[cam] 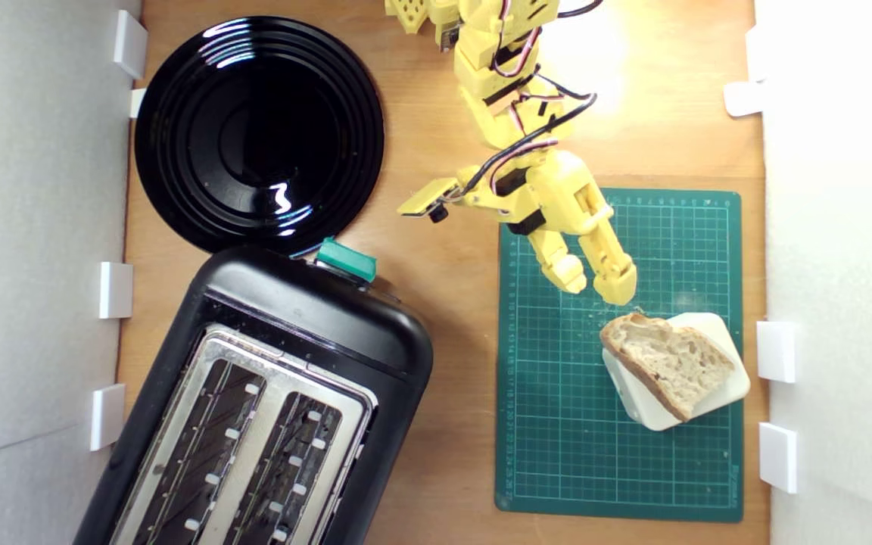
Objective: Pick bread and place in toaster
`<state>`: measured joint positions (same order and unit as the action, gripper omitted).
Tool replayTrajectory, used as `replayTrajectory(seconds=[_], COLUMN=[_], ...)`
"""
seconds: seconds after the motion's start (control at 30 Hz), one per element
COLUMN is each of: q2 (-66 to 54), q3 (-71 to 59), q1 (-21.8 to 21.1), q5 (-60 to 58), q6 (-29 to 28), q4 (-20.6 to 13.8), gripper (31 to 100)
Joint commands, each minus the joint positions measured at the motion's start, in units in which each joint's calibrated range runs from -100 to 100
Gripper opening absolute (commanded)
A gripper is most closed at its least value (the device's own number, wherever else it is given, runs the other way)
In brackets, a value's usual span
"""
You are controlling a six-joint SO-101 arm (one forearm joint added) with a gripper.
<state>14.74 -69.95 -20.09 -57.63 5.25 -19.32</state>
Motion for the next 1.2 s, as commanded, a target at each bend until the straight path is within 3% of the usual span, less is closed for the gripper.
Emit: replayTrajectory(seconds=[0.0,1.17], q2=[-0.68,11.05], q3=[2.99,20.43], q1=[-0.54,-4.08], q5=[-1.93,-1.84], q6=[-0.10,-0.15], q4=[0.83,1.01], gripper=[95.3,96.9])
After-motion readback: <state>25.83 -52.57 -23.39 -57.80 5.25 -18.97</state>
